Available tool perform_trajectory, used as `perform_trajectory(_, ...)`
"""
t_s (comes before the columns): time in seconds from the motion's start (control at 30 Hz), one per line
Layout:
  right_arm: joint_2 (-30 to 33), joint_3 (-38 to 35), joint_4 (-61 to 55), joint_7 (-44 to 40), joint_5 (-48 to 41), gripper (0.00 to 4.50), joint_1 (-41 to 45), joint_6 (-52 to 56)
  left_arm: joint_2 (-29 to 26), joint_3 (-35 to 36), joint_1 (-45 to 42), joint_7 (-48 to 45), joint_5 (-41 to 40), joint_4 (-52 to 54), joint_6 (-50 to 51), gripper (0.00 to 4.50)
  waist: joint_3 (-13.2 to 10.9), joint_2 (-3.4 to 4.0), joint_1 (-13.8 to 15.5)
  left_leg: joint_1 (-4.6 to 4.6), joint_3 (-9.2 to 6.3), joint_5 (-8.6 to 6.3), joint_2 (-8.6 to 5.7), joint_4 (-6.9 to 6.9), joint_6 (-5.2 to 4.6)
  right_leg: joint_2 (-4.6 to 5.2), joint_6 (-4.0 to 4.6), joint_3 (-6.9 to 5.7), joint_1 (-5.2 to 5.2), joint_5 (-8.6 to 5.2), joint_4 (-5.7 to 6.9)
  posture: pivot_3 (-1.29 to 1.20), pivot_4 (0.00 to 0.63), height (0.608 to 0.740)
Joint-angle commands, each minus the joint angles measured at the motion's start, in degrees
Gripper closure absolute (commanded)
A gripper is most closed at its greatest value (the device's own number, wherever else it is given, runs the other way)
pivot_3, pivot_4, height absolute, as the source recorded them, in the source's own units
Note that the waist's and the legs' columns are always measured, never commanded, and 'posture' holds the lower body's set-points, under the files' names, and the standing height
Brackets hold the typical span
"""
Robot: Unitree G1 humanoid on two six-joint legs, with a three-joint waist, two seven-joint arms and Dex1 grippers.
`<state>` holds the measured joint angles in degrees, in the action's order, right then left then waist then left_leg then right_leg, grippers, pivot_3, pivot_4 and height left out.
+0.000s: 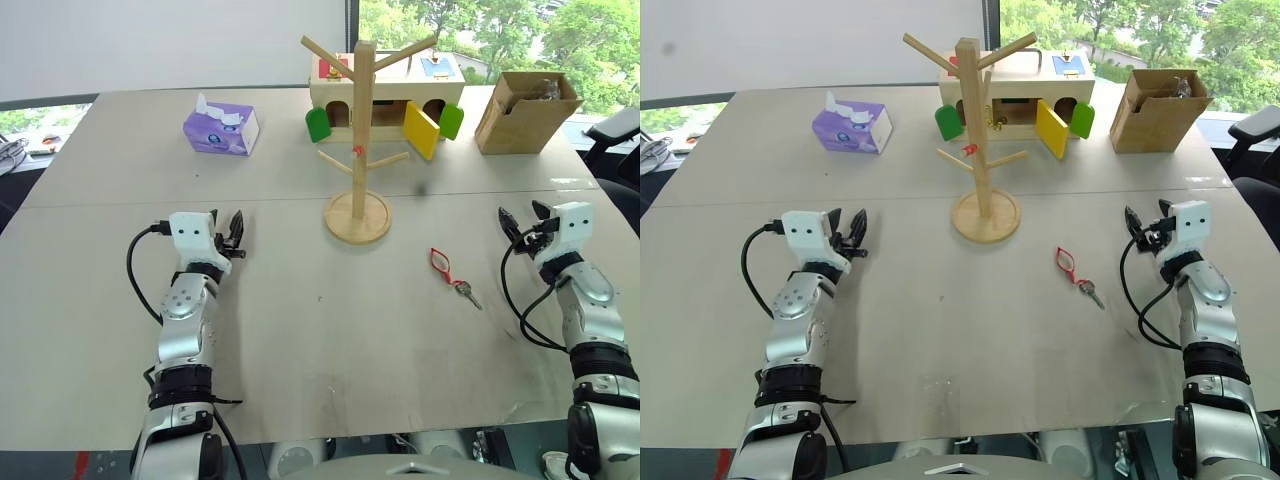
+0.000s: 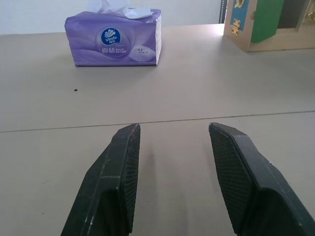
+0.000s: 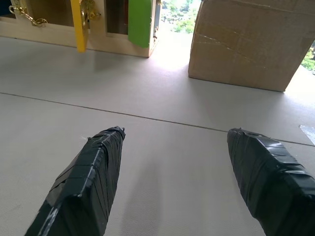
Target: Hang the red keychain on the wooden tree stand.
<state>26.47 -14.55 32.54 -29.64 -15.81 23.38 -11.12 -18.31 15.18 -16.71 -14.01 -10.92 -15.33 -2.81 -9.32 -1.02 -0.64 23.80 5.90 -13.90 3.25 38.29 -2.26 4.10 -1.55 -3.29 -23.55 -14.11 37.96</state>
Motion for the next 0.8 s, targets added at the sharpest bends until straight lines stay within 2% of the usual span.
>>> perform_trajectory(0.03, 0.8, -1.3, -0.9, 0.0, -0.4, 0.9, 0.7, -0.5, -0.4, 0.3, -0.5, -0.8, -0.8, 1.6, -1.1, 2.25, 0.0, 0.0, 0.0, 0.0, 0.0, 0.0, 0.0, 0.0, 0.0, 0.0, 0.0, 0.0, 0.0, 0.0, 0.0, 0.0, 0.15, 0.74)
perform_trajectory(0.43, 0.7, -1.3, -1.4, 0.0, -0.4, 0.9, 0.1, -0.3, 0.2, 0.4, -0.3, -2.7, -2.2, 2.6, -1.1, 2.25, 0.0, 0.0, 0.0, 0.0, 0.0, 0.0, 0.0, 0.0, 0.0, 0.0, 0.0, 0.0, 0.0, 0.0, 0.0, 0.0, 0.15, 0.74)
perform_trajectory(0.57, 0.9, -1.3, -2.3, -0.3, -0.6, 0.9, -0.4, 0.4, 0.6, -0.8, 0.5, -6.7, -4.3, 5.0, -1.5, 2.25, 0.0, 0.0, 0.0, 0.0, 0.0, 0.0, 0.0, 0.0, 0.0, 0.0, 0.0, 0.0, 0.0, 0.0, 0.0, 0.0, 0.15, 0.74)
perform_trajectory(0.67, 1.2, -1.2, -8.4, -0.9, -2.2, 0.9, -2.5, 4.8, 0.8, -3.8, 2.8, -13.7, -8.0, 11.7, -1.1, 2.25, 0.0, 0.0, 0.1, 0.02, 0.01, 0.0, 0.01, 0.0, 0.0, 0.01, 0.0, 0.0, 0.0, 0.0, 0.0, 0.0, 0.15, 0.74)
perform_trajectory(0.8, 0.9, -0.4, -24.5, 0.6, -5.4, 0.9, -8.5, 15.7, -0.9, -9.5, 7.5, -23.2, -12.3, 23.0, 1.0, 2.25, 0.0, 0.02, 0.0, 0.01, 0.01, 0.0, 0.03, 0.0, 0.0, 0.04, 0.0, 0.01, -0.01, 0.0, 0.0, 0.0, 0.15, 0.74)
